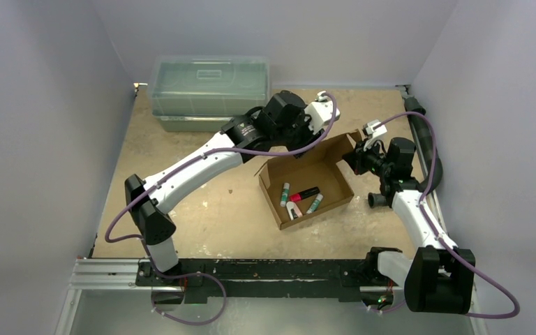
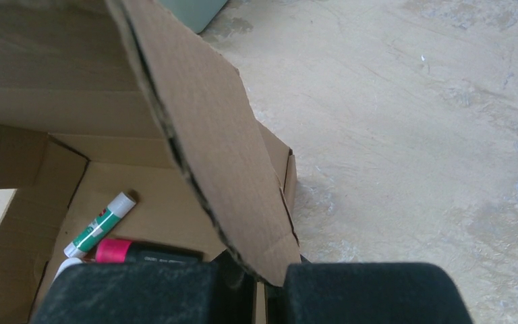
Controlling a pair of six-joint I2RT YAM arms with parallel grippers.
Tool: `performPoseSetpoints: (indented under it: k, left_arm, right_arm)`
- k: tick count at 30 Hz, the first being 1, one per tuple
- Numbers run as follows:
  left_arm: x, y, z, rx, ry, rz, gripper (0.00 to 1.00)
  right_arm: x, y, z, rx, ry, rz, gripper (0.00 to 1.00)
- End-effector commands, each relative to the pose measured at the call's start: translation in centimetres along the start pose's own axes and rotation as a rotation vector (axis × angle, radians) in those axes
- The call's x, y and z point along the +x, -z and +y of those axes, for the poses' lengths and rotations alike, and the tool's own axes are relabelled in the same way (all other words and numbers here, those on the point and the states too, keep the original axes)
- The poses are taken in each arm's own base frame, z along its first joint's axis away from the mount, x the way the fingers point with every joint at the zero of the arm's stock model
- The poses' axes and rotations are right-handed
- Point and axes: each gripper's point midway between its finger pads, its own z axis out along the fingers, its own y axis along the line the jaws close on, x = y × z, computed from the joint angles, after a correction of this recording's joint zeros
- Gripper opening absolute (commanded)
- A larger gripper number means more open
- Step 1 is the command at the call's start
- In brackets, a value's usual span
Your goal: Fold the paper box
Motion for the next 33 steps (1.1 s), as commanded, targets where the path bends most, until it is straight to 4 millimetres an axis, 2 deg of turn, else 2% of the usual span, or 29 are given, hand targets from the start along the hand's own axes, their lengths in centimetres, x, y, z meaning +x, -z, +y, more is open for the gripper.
performPoseSetpoints:
  k: [1,7,13,15,18,19,23,27,33]
  left_arm:
    - [-2.2,2.1,-0.6,0.029,0.018,-0.044,0.44]
    - [-1.1,1.4,-1.3,0.027,0.021,0.004,0.39]
    - [-0.3,1.0,-1.7,0.035,0.015,0.035,0.29]
    - [-0.1,0.8,-1.7,0.033,0.015,0.045,0.22]
    - [0.1,0.7,-1.5,0.019,0.02,0.05,0.03]
    - [0.1,0.8,-1.4,0.01,0.024,0.049,0.0]
    - [0.0,1.2,-0.8,-0.027,0.033,0.03,0.0]
    - [-0.1,1.8,-0.7,-0.038,0.036,0.002,0.0]
    - [0.2,2.3,-0.8,-0.045,0.053,-0.022,0.0]
  right_arm:
    - [0.9,-0.1,0.6,-0.024,-0.029,0.05,0.04]
    - [0.8,-0.1,0.6,-0.026,-0.028,0.049,0.04]
    - [0.8,-0.1,0.8,-0.031,-0.025,0.046,0.04]
    - [0.7,-0.1,0.9,-0.035,-0.026,0.045,0.04]
    - [0.7,-0.1,1.1,-0.046,-0.027,0.045,0.04]
    - [0.7,-0.1,1.1,-0.05,-0.028,0.045,0.05]
    - [0.4,0.0,1.3,-0.059,-0.024,0.041,0.07]
    - [0.1,0.2,1.5,-0.069,-0.017,0.043,0.14]
    - [-0.9,1.5,2.6,-0.121,0.055,0.02,0.39]
